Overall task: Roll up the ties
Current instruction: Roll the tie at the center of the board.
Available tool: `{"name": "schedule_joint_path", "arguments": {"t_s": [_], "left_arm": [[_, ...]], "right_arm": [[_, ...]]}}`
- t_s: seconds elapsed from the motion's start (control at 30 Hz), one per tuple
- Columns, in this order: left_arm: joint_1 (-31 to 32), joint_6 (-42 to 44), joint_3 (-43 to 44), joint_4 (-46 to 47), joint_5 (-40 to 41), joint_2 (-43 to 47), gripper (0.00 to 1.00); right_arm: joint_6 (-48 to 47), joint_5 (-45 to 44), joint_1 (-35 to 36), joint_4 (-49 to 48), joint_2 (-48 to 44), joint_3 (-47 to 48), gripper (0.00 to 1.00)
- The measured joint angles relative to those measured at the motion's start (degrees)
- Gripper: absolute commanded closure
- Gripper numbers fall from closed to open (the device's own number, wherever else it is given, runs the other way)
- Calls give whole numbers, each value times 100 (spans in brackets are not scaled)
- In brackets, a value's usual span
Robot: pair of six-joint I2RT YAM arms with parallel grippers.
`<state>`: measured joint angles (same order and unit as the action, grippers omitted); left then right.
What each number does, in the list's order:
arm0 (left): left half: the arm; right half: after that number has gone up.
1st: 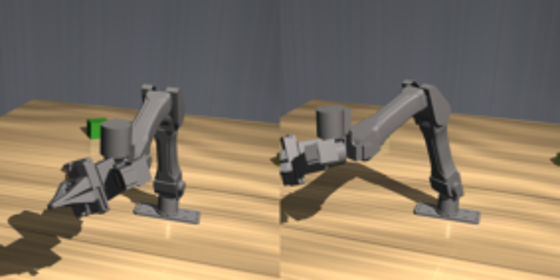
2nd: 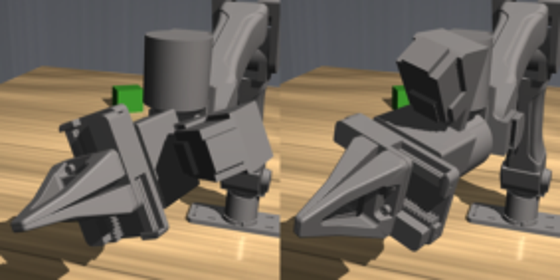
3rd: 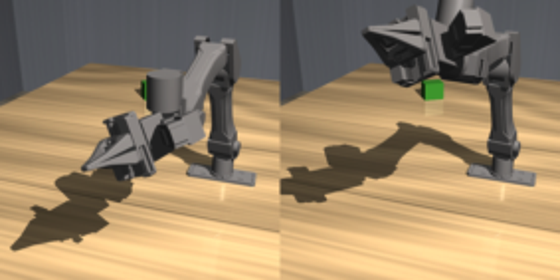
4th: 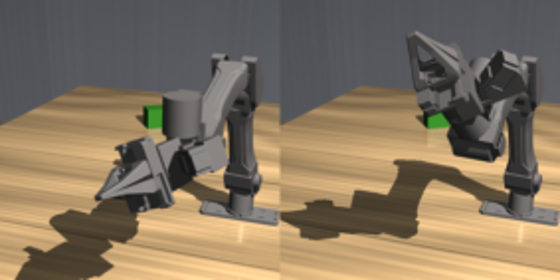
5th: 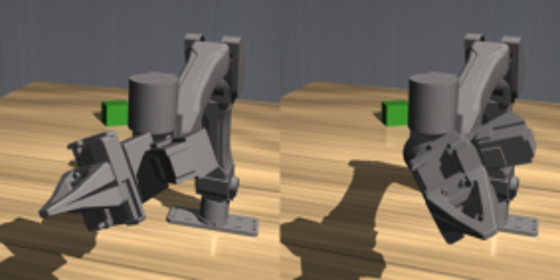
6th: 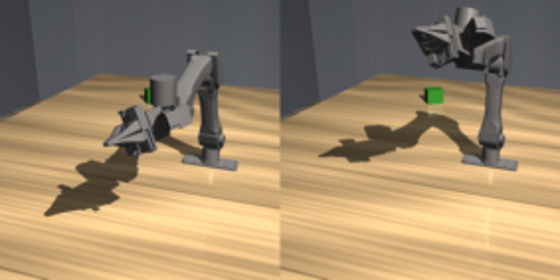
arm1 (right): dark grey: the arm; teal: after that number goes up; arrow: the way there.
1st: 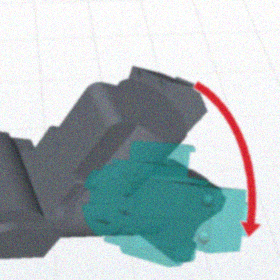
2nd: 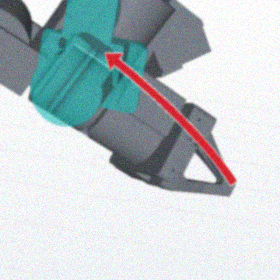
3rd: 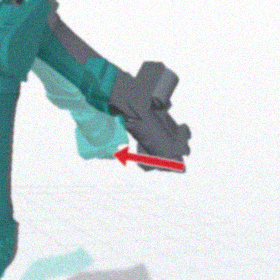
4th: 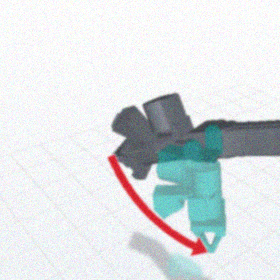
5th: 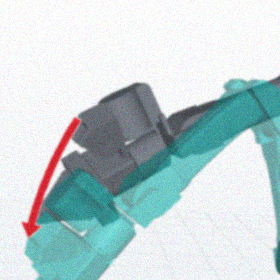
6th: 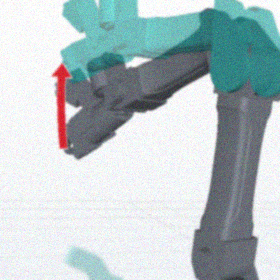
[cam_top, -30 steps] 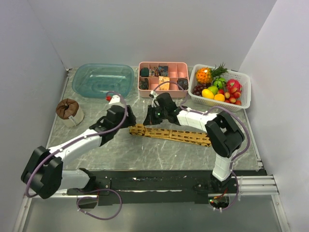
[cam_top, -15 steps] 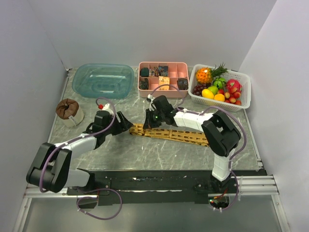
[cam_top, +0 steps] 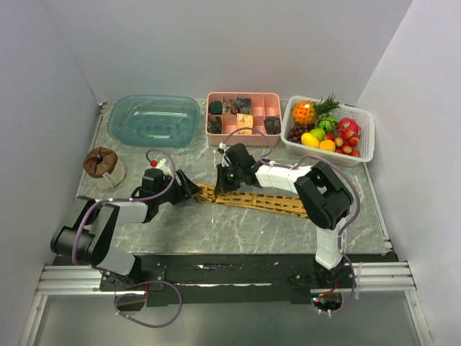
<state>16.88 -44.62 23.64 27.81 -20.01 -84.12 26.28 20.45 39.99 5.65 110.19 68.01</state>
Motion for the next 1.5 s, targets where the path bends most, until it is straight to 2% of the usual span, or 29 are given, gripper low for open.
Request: {"name": "schedule_joint_path", "arguments": {"t_s": [0.53, 0.57, 0.7, 0.8, 0.93, 1.07, 1.23, 1.5], "left_arm": [[-4, -361, -236, 1580, -507, -789, 42], [-4, -389, -254, 1670, -535, -839, 47], [-7, -503, -334, 2002, -651, -1027, 52], [-9, -566, -402, 2081, -664, -1032, 60], [-17, -573, -404, 2028, -658, -931, 67], [-15, -566, -402, 1871, -651, -660, 84], [-15, -516, -400, 1504, -573, -361, 90], [-17, 20, -35, 92, 9, 525, 99]], "right_arm": [[-28, -4, 2, 173, 168, 188, 100], [-28, -2, 2, 175, 192, 205, 100], [-26, 20, 2, 184, 245, 240, 100], [-26, 39, 2, 186, 267, 264, 100], [-24, 52, 24, 205, 321, 343, 100], [-26, 55, 81, 214, 348, 407, 100], [-24, 57, 155, 234, 367, 479, 100], [-20, 66, 299, 302, 595, 966, 100]]}}
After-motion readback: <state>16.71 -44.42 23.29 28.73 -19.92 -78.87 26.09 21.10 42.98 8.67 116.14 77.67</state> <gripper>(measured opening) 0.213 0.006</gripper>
